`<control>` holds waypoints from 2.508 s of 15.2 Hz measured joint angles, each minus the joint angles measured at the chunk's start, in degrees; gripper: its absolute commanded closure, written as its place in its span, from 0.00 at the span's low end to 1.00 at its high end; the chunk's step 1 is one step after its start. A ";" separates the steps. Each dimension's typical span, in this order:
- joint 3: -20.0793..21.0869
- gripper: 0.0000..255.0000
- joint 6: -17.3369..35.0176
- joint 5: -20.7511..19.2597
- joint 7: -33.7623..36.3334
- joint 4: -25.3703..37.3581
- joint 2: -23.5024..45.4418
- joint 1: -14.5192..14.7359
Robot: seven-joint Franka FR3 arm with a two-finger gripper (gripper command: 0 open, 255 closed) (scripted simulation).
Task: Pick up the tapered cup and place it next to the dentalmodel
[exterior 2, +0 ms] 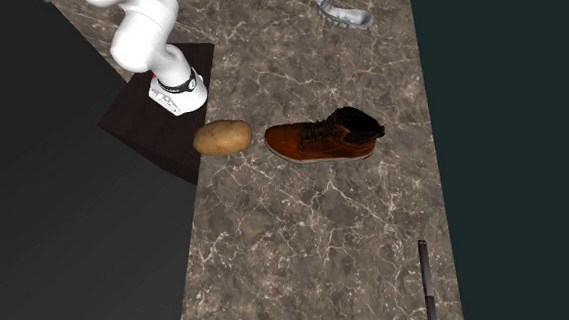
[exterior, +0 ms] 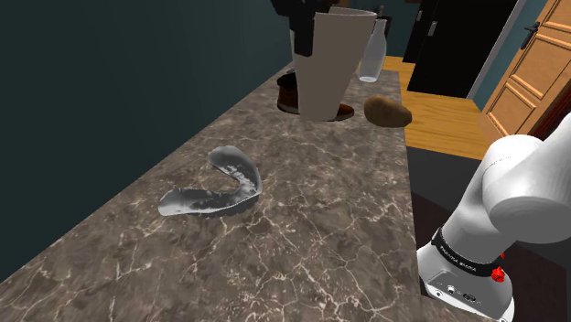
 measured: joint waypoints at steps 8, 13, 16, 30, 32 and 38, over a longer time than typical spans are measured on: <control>14.13 1.00 -2.69 -4.92 16.37 12.72 13.59 2.41; 23.27 1.00 -8.39 -17.44 30.54 27.80 30.97 12.30; 23.55 1.00 -7.91 -18.58 32.44 27.80 32.27 13.78; 21.94 1.00 6.79 -9.84 28.98 7.52 22.14 6.47; 21.71 1.00 8.68 -9.05 28.73 5.08 21.15 6.14; 21.03 1.00 13.65 -7.58 27.97 -0.92 19.21 5.47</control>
